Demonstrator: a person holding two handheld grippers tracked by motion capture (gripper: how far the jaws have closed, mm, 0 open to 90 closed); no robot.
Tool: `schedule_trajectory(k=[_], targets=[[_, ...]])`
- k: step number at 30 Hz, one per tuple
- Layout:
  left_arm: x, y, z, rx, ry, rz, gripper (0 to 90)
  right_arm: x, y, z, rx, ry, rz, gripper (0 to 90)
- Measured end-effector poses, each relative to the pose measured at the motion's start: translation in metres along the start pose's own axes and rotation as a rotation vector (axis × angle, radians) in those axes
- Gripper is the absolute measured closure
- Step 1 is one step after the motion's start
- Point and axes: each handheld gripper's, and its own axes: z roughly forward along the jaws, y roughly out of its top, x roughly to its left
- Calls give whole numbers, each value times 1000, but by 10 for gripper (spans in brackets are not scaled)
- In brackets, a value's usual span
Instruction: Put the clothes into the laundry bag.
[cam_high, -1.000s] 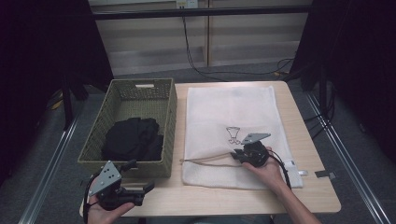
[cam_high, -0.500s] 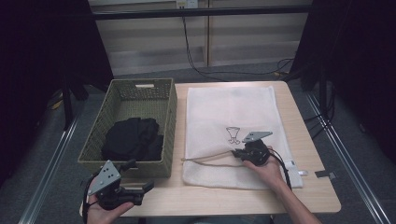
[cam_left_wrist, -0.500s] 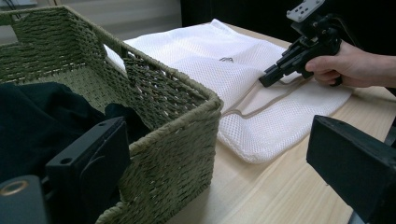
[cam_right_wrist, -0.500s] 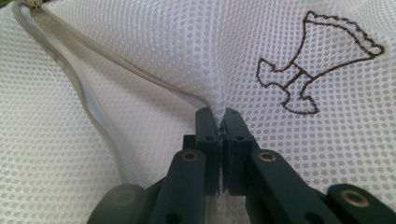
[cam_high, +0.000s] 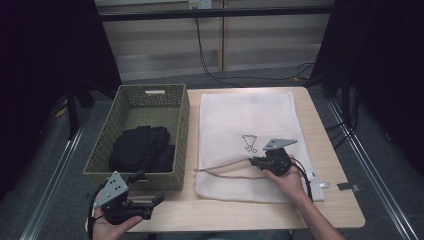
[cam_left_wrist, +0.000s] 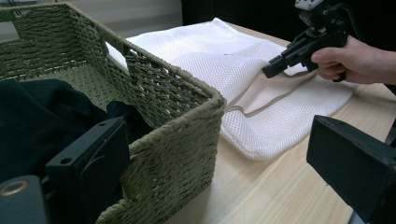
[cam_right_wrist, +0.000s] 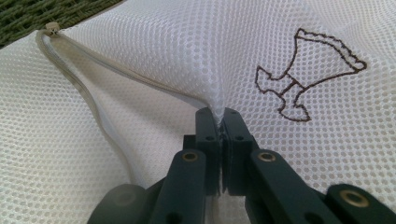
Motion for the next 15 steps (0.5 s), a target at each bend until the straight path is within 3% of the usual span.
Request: schedule_trajectory(k=[15], targets=[[1, 0, -1, -8, -11, -10, 59, 1, 2, -5, -33, 12, 10, 872]])
